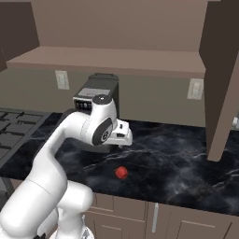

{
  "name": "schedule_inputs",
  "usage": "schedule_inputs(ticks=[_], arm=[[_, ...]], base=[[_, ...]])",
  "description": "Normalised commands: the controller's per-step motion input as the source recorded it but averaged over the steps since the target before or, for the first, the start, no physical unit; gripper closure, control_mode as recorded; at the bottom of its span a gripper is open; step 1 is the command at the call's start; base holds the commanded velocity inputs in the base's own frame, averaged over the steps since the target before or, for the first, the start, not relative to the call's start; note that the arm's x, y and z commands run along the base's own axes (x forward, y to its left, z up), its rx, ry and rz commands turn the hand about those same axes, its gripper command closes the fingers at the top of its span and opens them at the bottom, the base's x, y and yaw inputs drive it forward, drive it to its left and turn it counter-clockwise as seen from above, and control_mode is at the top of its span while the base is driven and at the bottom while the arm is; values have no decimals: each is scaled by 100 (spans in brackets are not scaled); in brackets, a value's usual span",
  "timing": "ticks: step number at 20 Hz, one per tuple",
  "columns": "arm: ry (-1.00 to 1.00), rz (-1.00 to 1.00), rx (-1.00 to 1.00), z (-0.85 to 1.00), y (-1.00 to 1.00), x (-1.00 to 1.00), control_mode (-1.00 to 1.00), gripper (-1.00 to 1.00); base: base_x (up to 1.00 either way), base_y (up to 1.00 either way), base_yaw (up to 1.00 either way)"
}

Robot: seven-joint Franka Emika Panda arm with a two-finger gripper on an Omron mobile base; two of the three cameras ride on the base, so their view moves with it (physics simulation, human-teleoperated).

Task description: Pick the bell pepper from the counter and place it in the cabinet. Then close the cabinet.

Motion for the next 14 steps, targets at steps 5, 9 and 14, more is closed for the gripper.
schedule_inputs(ticks=[5,9,14], arm=[[0,0,0,-26,-23,0,-100,-100],[0,0,1,-30,-16,0,-100,-100],[2,0,2,-35,-3,0,-100,-100]], base=[[0,0,0],[0,0,0],[0,0,0]])
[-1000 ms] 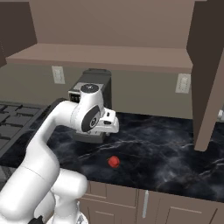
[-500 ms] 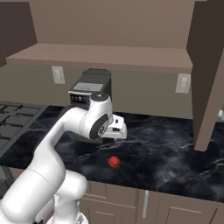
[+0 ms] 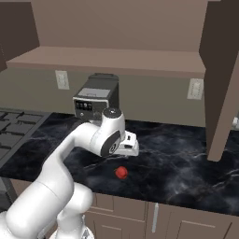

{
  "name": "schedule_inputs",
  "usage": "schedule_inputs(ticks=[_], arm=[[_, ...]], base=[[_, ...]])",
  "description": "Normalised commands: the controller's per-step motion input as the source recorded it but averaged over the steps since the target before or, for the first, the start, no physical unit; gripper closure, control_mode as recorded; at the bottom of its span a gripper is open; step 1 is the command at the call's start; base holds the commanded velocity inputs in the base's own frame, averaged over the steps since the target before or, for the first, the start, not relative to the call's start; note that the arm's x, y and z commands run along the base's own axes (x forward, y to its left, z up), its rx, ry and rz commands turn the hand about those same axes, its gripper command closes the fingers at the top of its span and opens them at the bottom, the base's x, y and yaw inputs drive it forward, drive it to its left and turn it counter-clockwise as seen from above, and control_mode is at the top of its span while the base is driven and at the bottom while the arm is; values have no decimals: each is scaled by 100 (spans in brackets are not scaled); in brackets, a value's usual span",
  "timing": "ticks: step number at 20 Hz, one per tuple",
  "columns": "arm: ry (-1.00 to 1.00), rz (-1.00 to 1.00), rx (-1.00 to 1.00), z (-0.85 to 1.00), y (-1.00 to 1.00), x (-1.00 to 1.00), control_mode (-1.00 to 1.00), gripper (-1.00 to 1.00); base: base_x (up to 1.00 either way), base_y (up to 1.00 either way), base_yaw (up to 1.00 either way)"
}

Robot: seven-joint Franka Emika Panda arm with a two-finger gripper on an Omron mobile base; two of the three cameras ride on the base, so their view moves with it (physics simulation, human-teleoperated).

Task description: Pick the bell pepper from the counter and place it in the cabinet. Then close the cabinet.

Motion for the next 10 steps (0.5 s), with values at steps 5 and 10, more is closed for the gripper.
schedule_inputs(ticks=[5,10], arm=[[3,0,1,-35,0,0,-100,-100],[1,0,1,-27,-1,0,-100,-100]], base=[[0,0,0],[0,0,0]])
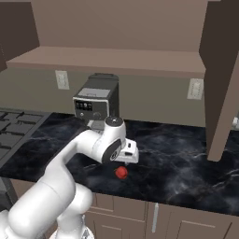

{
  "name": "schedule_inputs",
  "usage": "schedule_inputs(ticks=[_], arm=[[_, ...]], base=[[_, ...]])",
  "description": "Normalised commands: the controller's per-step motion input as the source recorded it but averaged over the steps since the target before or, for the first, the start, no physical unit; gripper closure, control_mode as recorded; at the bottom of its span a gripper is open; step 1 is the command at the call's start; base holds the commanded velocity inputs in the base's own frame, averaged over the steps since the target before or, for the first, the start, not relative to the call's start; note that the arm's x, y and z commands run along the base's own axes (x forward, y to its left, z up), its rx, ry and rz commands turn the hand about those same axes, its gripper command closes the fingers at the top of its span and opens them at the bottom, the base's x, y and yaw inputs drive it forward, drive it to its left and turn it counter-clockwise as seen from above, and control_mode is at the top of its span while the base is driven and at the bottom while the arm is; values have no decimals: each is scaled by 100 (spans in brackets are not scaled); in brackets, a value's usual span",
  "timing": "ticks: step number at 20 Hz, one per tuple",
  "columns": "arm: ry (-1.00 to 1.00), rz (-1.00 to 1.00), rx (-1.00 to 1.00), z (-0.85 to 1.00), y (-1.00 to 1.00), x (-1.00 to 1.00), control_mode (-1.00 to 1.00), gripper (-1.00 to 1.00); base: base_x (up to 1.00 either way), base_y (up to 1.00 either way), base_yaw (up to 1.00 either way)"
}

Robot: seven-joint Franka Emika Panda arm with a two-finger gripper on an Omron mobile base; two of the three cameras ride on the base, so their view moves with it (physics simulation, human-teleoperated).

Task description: Pick the bell pepper from the counter and place it in the cabinet. Then close the cabinet.

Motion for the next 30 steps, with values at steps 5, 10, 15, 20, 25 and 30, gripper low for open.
schedule_inputs(ticks=[5,10,15,20,25,30], arm=[[0,0,1,-21,-10,5,-100,-100],[2,0,0,-27,-8,10,-100,-100],[1,0,0,-23,-3,14,-100,-100],[0,0,0,-22,-1,10,-100,-100],[0,0,0,-22,-1,6,-100,-100],[0,0,0,-23,-2,8,-100,-100]], base=[[0,0,0],[0,0,0],[0,0,0],[0,0,0],[0,0,0],[0,0,0]])
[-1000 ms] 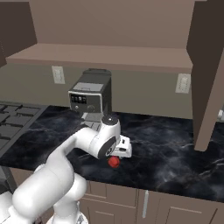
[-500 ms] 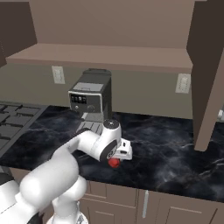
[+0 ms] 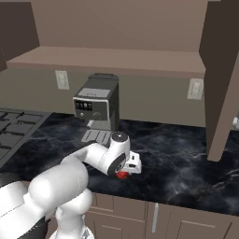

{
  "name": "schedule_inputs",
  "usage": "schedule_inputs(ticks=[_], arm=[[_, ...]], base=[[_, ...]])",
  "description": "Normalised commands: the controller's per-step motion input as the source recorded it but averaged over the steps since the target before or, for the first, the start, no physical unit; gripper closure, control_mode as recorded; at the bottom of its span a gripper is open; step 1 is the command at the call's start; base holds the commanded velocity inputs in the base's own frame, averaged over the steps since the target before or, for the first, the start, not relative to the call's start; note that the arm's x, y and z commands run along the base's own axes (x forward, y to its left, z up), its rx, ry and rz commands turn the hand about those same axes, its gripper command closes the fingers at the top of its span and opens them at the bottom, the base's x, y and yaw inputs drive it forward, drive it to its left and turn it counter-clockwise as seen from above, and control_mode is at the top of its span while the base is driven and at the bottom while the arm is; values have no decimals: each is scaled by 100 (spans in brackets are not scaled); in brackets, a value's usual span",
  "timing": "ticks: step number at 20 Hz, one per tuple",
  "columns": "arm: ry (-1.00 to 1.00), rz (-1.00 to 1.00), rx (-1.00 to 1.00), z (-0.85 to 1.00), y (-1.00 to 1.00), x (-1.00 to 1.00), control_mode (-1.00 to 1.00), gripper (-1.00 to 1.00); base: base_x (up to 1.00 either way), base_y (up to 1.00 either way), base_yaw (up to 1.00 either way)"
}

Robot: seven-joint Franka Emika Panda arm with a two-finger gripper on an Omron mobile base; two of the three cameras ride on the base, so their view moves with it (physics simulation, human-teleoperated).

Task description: Pick the bell pepper from the counter and place it in the cabinet. Then close the cabinet.

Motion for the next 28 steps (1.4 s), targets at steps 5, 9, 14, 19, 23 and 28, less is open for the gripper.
schedule_inputs(ticks=[5,9,14,19,23,28], arm=[[3,0,0,-22,0,15,-100,-100],[4,0,0,-22,0,14,-100,-100],[3,0,1,-21,-2,3,-100,100],[-3,0,10,6,-34,-24,-100,100],[-22,0,7,76,-23,-56,-100,100],[-11,0,0,100,-1,-10,-100,100]], base=[[0,0,0],[0,0,0],[0,0,0],[0,0,0],[0,0,0],[0,0,0]])
